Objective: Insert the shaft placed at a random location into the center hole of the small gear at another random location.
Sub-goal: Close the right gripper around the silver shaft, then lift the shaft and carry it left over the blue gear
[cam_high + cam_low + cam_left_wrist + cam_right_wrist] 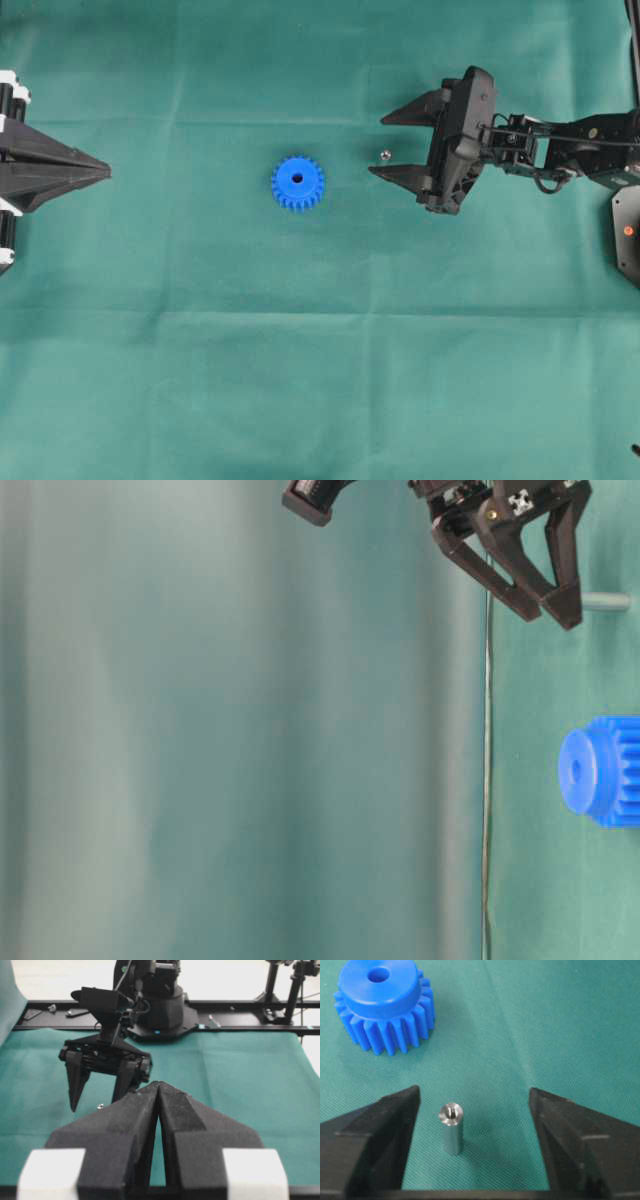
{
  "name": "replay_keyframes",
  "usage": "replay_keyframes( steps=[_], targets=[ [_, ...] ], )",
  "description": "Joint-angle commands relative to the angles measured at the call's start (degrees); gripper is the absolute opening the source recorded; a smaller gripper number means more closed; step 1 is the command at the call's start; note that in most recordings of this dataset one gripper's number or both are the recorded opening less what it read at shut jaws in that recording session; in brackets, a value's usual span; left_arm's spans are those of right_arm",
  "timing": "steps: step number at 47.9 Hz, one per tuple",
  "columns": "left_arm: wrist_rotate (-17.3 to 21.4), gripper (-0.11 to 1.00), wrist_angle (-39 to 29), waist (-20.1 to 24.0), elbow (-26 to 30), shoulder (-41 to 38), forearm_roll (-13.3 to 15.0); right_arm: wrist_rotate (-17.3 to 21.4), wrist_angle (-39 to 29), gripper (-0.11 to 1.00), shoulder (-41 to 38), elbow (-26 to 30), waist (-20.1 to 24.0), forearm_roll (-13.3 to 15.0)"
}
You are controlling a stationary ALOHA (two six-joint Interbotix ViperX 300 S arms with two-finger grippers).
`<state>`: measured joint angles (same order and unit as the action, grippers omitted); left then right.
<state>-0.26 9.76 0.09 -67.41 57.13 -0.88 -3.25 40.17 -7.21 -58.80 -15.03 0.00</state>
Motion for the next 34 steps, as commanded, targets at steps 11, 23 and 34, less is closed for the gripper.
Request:
replay_keyframes(
  steps=[11, 23, 34],
  targets=[
    [-0.09, 0.0, 0.26, -0.09, 1.32, -0.09, -0.18, 0.62, 0.44, 0.2, 0.7, 0.7, 0.18, 1.67],
    [-0.18, 0.0, 0.09, -0.09, 1.41, -0.09, -0.18, 0.62, 0.18, 0.14, 0.97, 1.32, 0.26, 1.85],
    [-0.26, 0.0, 0.0, -0.09, 1.41, -0.09, -0.18, 0.7, -7.56, 0.14, 7.47, 2.46, 0.97, 1.85]
  ],
)
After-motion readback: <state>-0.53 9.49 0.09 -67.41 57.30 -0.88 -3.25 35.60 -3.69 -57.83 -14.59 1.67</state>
